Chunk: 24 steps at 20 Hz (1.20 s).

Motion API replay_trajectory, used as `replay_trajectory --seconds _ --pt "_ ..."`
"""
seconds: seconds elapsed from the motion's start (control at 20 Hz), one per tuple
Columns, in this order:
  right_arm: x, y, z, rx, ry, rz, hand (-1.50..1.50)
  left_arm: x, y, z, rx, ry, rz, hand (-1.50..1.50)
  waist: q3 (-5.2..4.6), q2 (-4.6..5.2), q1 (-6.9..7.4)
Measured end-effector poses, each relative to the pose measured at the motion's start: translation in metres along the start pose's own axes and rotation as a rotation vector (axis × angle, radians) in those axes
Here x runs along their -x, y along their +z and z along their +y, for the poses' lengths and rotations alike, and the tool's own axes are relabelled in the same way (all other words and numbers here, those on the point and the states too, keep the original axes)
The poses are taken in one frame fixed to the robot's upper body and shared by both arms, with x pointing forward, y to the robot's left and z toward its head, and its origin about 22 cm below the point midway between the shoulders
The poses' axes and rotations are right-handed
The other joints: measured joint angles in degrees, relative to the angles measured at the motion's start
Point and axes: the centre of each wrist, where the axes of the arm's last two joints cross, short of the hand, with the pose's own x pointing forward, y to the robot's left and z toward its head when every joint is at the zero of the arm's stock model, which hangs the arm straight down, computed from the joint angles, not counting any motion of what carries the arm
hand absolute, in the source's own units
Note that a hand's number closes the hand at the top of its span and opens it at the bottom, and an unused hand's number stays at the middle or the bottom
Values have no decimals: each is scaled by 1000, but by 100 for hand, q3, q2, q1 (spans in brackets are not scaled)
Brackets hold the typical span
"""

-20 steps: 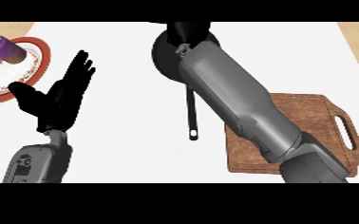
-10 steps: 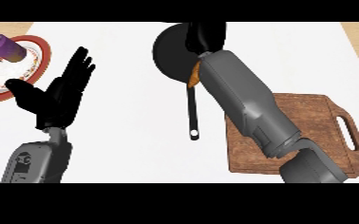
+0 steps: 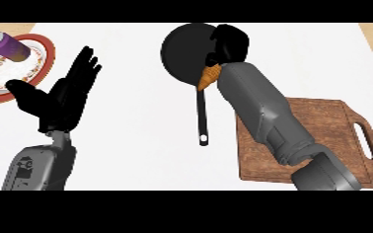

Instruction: Pick the croissant from the cutting board and place it in the pan

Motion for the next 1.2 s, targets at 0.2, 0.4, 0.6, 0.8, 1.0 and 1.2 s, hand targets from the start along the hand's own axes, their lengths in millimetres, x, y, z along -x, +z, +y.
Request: replay_trajectory --seconds 0.2,0.4,0.6,0.8,1.0,1.2 --pt "11 -1 5 -44 -53 2 -150 3 1 -3 -9 3 -3 0 1 -10 -21" --pt "23 1 11 3 -185 -34 -150 4 5 2 -19 4 2 0 5 -33 -56" --pt "29 -1 7 49 -360 -35 -150 7 8 4 -34 7 11 0 7 -70 -161" --pt "43 -6 -1 72 -547 -18 -150 12 12 10 -53 2 19 0 8 -113 -272" --pt "74 -5 0 55 -689 -49 -150 17 13 22 -79 -6 32 0 4 -166 -417" --pt "107 2 -1 12 -813 -99 -150 22 16 27 -98 -7 42 0 -1 -219 -545"
